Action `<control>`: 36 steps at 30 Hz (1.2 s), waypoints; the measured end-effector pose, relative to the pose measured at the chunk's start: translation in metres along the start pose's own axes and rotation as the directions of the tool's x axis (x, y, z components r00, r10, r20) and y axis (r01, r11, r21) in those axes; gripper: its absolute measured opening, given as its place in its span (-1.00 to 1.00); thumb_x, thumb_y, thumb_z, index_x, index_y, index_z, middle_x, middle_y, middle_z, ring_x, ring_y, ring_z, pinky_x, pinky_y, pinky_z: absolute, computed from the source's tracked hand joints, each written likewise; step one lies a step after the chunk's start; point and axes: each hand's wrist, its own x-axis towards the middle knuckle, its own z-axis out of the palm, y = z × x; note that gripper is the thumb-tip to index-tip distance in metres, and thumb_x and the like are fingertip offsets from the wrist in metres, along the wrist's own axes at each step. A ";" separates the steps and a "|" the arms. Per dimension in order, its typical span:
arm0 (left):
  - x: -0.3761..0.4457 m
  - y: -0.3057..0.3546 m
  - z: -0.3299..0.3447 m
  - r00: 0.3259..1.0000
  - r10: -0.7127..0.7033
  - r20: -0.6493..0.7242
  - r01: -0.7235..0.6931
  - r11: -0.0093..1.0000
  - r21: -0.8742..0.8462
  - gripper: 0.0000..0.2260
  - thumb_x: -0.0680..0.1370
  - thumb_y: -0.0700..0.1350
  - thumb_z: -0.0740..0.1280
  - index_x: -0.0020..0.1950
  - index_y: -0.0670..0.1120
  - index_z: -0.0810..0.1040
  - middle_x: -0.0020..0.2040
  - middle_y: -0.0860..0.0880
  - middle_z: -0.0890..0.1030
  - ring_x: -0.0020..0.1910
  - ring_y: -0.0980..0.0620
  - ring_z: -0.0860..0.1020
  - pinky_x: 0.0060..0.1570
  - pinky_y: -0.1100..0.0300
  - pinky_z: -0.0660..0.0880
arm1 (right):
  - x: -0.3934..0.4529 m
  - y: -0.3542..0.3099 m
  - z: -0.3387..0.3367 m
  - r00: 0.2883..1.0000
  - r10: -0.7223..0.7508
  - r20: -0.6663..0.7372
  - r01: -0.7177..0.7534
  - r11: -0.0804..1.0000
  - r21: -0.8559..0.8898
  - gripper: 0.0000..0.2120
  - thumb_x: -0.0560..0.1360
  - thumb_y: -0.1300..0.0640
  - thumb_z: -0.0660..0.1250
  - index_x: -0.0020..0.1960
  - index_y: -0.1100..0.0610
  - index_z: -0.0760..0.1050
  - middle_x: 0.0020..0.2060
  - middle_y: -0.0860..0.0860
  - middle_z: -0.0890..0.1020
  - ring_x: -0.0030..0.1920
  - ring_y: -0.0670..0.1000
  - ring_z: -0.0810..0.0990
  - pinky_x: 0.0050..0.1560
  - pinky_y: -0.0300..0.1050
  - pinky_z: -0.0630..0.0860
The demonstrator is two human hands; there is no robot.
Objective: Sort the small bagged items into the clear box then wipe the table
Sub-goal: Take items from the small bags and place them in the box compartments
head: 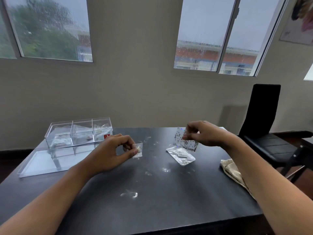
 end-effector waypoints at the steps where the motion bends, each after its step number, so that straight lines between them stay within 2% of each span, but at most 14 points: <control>1: 0.000 0.000 -0.003 1.000 -0.007 -0.029 0.007 1.000 0.008 -0.90 0.53 0.03 0.52 -0.11 0.09 0.63 -0.19 0.12 0.67 -0.10 0.08 0.64 -0.03 0.39 0.47 | 0.004 -0.006 0.000 0.998 -0.016 -0.062 0.018 0.999 0.043 -0.78 0.54 -0.06 0.47 -0.14 0.04 0.54 -0.23 -0.10 0.69 -0.22 -0.10 0.58 -0.16 -0.15 0.45; 3: 0.000 -0.002 -0.010 0.994 -0.040 -0.097 0.041 0.999 0.003 -0.88 0.51 -0.05 0.55 -0.14 0.05 0.63 -0.22 0.08 0.68 -0.14 0.08 0.65 -0.09 0.44 0.45 | 0.012 -0.023 0.005 0.979 -0.023 -0.203 0.050 0.991 0.127 -0.74 0.57 -0.01 0.44 -0.20 0.05 0.46 -0.38 -0.10 0.66 -0.40 -0.15 0.52 -0.28 -0.18 0.42; 4: 0.000 -0.003 -0.012 0.990 -0.061 -0.128 0.060 0.998 -0.012 -0.87 0.51 -0.07 0.56 -0.15 0.03 0.63 -0.23 0.06 0.68 -0.16 0.08 0.65 -0.11 0.43 0.46 | 0.017 -0.032 0.008 0.964 -0.016 -0.267 0.066 0.981 0.182 -0.73 0.58 0.02 0.43 -0.20 0.08 0.43 -0.44 -0.09 0.64 -0.46 -0.12 0.50 -0.32 -0.18 0.43; 6: 0.000 -0.005 -0.017 0.978 -0.098 -0.183 0.089 0.995 -0.053 -0.86 0.51 -0.11 0.56 -0.14 0.00 0.62 -0.24 0.01 0.69 -0.21 0.07 0.66 -0.13 0.37 0.50 | 0.025 -0.049 0.016 0.946 0.016 -0.324 0.101 0.934 0.343 -0.74 0.60 0.07 0.42 -0.14 0.17 0.43 -0.41 0.05 0.68 -0.47 0.05 0.62 -0.37 -0.10 0.53; 8: 0.001 -0.006 -0.022 0.960 -0.131 -0.246 0.117 0.991 -0.071 -0.86 0.51 -0.12 0.56 -0.12 -0.01 0.62 -0.26 0.00 0.68 -0.28 0.09 0.61 -0.18 0.41 0.46 | 0.035 -0.065 0.024 0.954 0.045 -0.296 0.115 0.858 0.501 -0.78 0.61 0.12 0.40 -0.05 0.24 0.42 -0.34 0.21 0.68 -0.47 0.20 0.69 -0.50 -0.04 0.55; 10: 0.001 -0.009 -0.028 0.936 -0.150 -0.319 0.139 0.989 -0.058 -0.88 0.53 -0.10 0.54 -0.09 0.00 0.62 -0.25 0.02 0.68 -0.30 0.06 0.60 -0.20 0.37 0.48 | 0.045 -0.080 0.033 0.962 0.046 -0.268 0.115 0.824 0.555 -0.80 0.61 0.16 0.40 -0.01 0.24 0.41 -0.29 0.23 0.64 -0.50 0.22 0.67 -0.61 -0.14 0.44; 13: 0.001 -0.016 -0.037 0.887 -0.165 -0.431 0.187 0.982 0.010 -0.92 0.57 -0.07 0.50 -0.03 0.04 0.61 -0.20 0.09 0.71 -0.29 0.06 0.66 -0.14 0.17 0.59 | 0.059 -0.102 0.046 0.970 0.043 -0.239 0.112 0.792 0.600 -0.77 0.56 0.21 0.47 0.06 0.22 0.43 -0.23 0.23 0.65 -0.55 0.15 0.58 -0.64 -0.23 0.34; 17: 0.002 -0.025 -0.049 0.781 -0.164 -0.603 0.261 0.962 0.076 -0.97 0.61 -0.05 0.43 -0.01 0.02 0.63 -0.19 0.14 0.69 -0.31 0.08 0.63 -0.18 0.08 0.61 | 0.074 -0.132 0.061 0.978 0.031 -0.207 0.112 0.757 0.643 -0.69 0.49 0.22 0.55 0.13 0.18 0.49 -0.25 0.14 0.56 -0.48 -0.08 0.53 -0.58 -0.23 0.45; 19: 0.000 -0.033 -0.057 0.724 -0.176 -0.667 0.314 0.945 0.091 -0.92 0.62 0.00 0.42 -0.02 0.03 0.65 -0.23 0.10 0.69 -0.32 0.09 0.62 -0.22 0.07 0.61 | 0.081 -0.143 0.067 0.979 0.018 -0.205 0.124 0.742 0.659 -0.68 0.46 0.22 0.58 0.12 0.20 0.52 -0.32 0.06 0.60 -0.50 -0.18 0.56 -0.61 -0.24 0.43; 24: -0.010 -0.053 -0.081 0.578 -0.167 -0.799 0.513 0.836 0.196 -0.83 0.62 0.10 0.40 -0.05 0.03 0.69 -0.23 0.04 0.72 -0.28 -0.08 0.66 -0.24 0.05 0.61 | 0.095 -0.160 0.087 0.980 0.044 -0.194 0.114 0.676 0.729 -0.68 0.34 0.12 0.68 -0.09 0.27 0.64 -0.34 0.07 0.75 -0.39 0.09 0.59 -0.61 -0.22 0.42; 26: -0.017 -0.059 -0.088 0.532 -0.150 -0.833 0.598 0.764 0.244 -0.84 0.61 0.09 0.41 -0.05 0.03 0.69 -0.20 0.02 0.74 -0.23 -0.17 0.69 -0.21 0.05 0.59 | 0.099 -0.167 0.094 0.983 0.044 -0.181 0.107 0.662 0.742 -0.67 0.32 0.09 0.69 -0.14 0.29 0.66 -0.31 0.12 0.75 -0.43 0.09 0.55 -0.60 -0.22 0.40; 30: -0.030 -0.074 -0.097 0.523 -0.210 -0.826 0.684 0.682 0.260 -0.87 0.57 0.01 0.47 0.05 0.00 0.68 -0.18 -0.10 0.75 -0.15 -0.28 0.70 -0.15 -0.02 0.59 | 0.110 -0.181 0.105 0.988 0.037 -0.150 0.092 0.636 0.766 -0.64 0.34 0.10 0.67 -0.10 0.33 0.61 -0.29 0.21 0.74 -0.61 -0.01 0.52 -0.62 -0.24 0.29; 33: -0.031 -0.080 -0.097 0.526 -0.257 -0.811 0.686 0.691 0.226 -0.90 0.57 -0.07 0.48 0.06 -0.03 0.67 -0.16 -0.12 0.77 -0.13 -0.26 0.72 -0.15 -0.03 0.62 | 0.122 -0.193 0.111 0.990 0.014 -0.141 0.101 0.626 0.773 -0.69 0.38 0.16 0.64 -0.08 0.32 0.60 -0.38 0.12 0.70 -0.60 -0.02 0.57 -0.64 -0.26 0.28; 36: -0.030 -0.084 -0.097 0.527 -0.271 -0.805 0.686 0.695 0.215 -0.92 0.59 -0.13 0.43 0.07 -0.04 0.67 -0.14 -0.12 0.77 -0.12 -0.26 0.73 -0.15 -0.04 0.65 | 0.130 -0.209 0.114 0.992 -0.027 -0.123 0.112 0.636 0.764 -0.80 0.45 0.27 0.58 -0.02 0.28 0.60 -0.35 0.07 0.65 -0.54 -0.04 0.61 -0.62 -0.24 0.33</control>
